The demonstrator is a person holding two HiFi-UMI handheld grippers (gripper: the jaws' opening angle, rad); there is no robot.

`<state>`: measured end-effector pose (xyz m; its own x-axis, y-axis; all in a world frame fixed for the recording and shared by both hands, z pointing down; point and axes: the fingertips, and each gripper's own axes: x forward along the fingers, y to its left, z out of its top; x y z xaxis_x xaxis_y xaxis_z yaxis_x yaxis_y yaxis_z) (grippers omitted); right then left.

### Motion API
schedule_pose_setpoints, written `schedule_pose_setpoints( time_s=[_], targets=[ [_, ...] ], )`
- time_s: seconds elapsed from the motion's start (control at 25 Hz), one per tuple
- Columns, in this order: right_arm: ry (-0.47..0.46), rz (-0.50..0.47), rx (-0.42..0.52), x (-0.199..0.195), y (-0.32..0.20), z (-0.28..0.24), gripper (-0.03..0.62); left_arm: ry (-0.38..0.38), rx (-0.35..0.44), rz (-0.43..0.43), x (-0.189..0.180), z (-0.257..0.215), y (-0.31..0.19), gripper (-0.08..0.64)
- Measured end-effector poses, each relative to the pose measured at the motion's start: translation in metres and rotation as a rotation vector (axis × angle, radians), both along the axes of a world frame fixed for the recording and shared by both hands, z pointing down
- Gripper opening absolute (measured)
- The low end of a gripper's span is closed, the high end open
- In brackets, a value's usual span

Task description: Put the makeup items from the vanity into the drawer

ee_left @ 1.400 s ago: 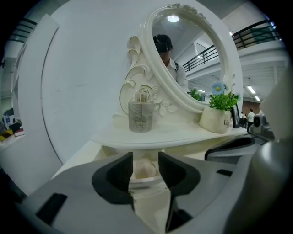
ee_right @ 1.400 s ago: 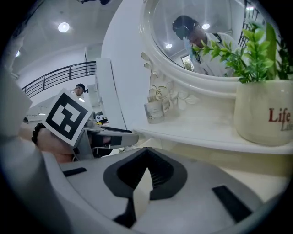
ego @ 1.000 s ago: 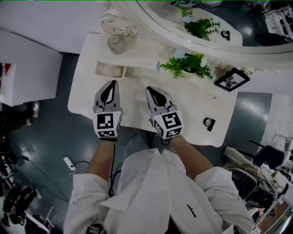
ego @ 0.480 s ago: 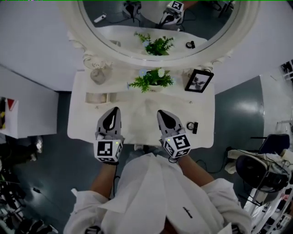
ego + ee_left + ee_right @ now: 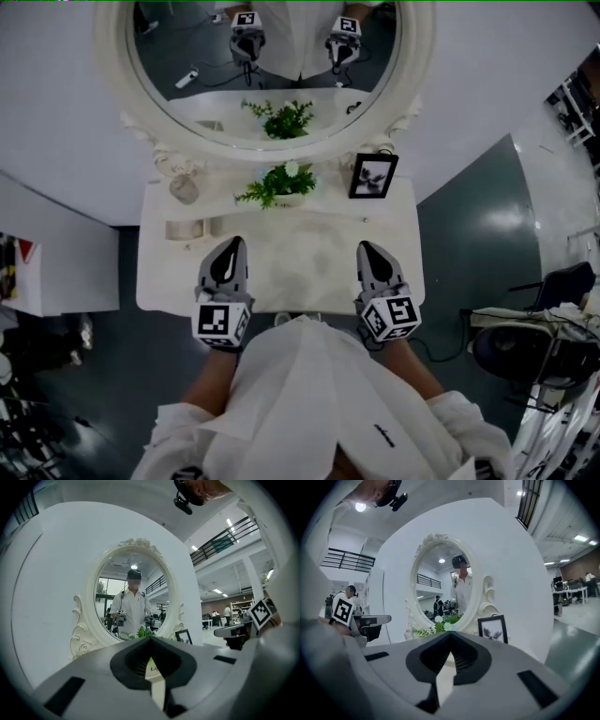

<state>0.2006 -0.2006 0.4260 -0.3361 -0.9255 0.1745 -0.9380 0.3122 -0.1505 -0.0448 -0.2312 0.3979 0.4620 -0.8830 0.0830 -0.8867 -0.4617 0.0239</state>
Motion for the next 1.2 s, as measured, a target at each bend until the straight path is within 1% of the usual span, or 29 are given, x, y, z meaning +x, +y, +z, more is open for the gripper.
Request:
schedule_pose_setpoints(
  time_s=[0.16, 0.32, 0.56, 0.68, 1.2],
  targets=[
    [0.002, 0.049, 0.007, 0.029, 0.007, -0.004, 0.017, -0.014, 0.013, -0.004, 0.000, -0.006, 0.002, 0.028],
    [0.002, 0.071, 0.004, 0.042, 0.008, -0.003, 0.017, -0.023, 0.000, -0.025, -0.005, -0.003, 0.004, 0.028],
    [-0.008, 0.066, 0.000, 0.039, 0.011, -0.001, 0.017, -0.036, -0.038, -0.037, -0.007, 0.007, 0.008, 0.028],
    [-0.026, 0.067, -0.014, 0.040, 0.013, 0.002, 0.017, -0.034, -0.042, -0.036, -0.007, 0.008, 0.009, 0.028],
    [-0.013, 0.047, -0.008, 0.029, 0.021, 0.000, 0.017, -0.040, -0.053, -0.047, -0.013, 0.013, 0.012, 0.028]
  ],
)
